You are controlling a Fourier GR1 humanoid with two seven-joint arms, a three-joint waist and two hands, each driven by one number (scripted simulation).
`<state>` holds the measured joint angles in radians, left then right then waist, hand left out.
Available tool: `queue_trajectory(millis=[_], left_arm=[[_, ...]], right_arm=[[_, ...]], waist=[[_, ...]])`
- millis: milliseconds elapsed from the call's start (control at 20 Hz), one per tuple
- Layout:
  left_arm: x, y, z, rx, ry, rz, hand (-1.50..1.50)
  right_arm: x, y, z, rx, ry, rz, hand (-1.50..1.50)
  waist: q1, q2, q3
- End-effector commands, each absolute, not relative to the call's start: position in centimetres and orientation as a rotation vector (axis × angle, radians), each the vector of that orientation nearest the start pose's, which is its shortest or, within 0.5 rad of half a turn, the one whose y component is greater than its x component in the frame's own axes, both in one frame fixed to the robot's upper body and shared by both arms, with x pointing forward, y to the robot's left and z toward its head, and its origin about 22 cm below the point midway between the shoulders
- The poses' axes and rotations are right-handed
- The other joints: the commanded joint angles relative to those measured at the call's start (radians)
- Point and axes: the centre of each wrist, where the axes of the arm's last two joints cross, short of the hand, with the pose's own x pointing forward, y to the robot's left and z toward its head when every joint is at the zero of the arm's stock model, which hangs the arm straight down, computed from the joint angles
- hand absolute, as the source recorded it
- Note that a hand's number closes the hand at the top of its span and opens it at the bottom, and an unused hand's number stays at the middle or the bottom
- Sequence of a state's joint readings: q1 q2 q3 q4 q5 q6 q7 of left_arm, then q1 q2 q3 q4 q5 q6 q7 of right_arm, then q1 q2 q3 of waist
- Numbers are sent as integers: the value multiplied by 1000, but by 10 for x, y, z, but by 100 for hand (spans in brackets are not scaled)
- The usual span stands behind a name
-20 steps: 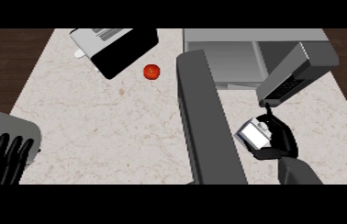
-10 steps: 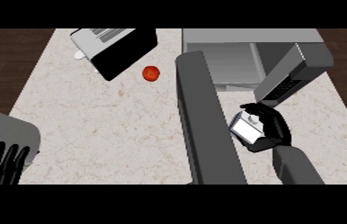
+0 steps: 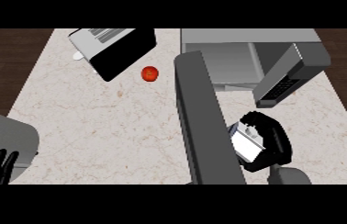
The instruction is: Pick up the milk, place it into the microwave and close the microwave
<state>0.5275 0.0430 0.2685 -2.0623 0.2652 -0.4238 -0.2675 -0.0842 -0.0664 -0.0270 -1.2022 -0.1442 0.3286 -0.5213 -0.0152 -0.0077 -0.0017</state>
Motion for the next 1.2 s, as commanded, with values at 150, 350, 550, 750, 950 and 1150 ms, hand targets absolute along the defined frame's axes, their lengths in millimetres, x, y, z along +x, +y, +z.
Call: queue_trajectory(millis=[150,350,550,750,950,1150], left_arm=[[96,344,31,1,-1906,47,-150],[86,348,46,-1,-1908,34,-150],[113,347,27,0,-1884,44,-150],[119,340,45,5,-1907,34,-150],[111,356,28,-36,-1886,29,-150],[106,364,41,-17,-1885,14,-150]], right_arm=[[232,-207,-11,356,-1820,4,150],[269,-204,-1,321,-1862,8,150],[292,-167,16,196,-1873,48,150],[313,-165,6,53,-1841,63,150],[341,-162,5,-11,-1812,42,150],[365,-180,-14,-27,-1777,1,150]], waist=[[13,5,1],[21,7,2],[22,9,1],[25,10,2],[32,11,2],[38,13,2]])
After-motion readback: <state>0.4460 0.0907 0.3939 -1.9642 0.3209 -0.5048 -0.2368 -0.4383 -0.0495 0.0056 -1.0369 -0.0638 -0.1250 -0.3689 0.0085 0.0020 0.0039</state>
